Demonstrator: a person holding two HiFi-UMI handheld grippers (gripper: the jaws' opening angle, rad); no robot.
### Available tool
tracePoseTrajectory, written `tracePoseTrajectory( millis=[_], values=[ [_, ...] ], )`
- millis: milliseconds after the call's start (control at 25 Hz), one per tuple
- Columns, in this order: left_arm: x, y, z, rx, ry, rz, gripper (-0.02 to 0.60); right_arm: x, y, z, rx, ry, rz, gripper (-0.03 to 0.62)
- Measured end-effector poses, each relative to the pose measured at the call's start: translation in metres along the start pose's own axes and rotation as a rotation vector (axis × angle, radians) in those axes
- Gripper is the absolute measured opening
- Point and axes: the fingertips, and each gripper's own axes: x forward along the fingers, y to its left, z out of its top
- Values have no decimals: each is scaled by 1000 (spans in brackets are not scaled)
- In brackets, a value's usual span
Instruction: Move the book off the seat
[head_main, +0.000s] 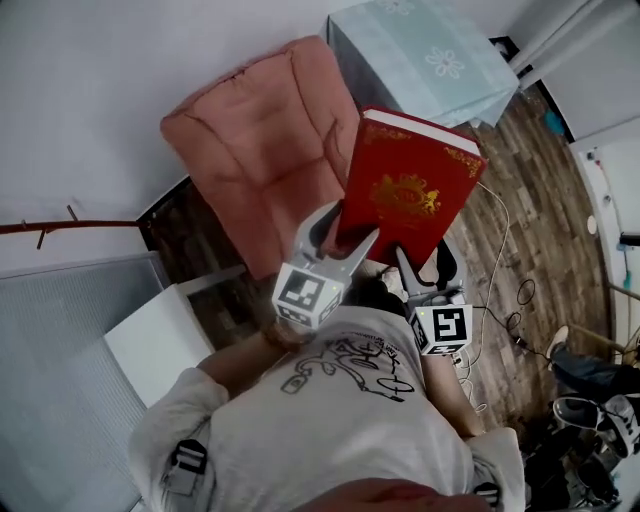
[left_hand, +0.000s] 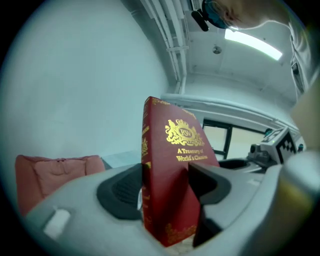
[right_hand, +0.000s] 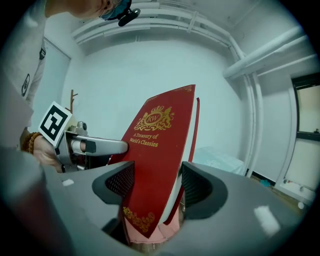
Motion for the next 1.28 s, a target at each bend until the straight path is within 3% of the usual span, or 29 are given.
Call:
tracePoseTrajectory(
  millis=[320,760,1280],
  values=[
    [74,-86,-1,48,31,-141,285,-61,-89,-13,65,-21,-140,298],
    [169,-170,-1,57,32,-187,285,-108,-204,-18,64,-38,-189,295],
    [250,-251,0,52,41,-251,285,-158,-302,-24,74,-54,-259,288]
  ],
)
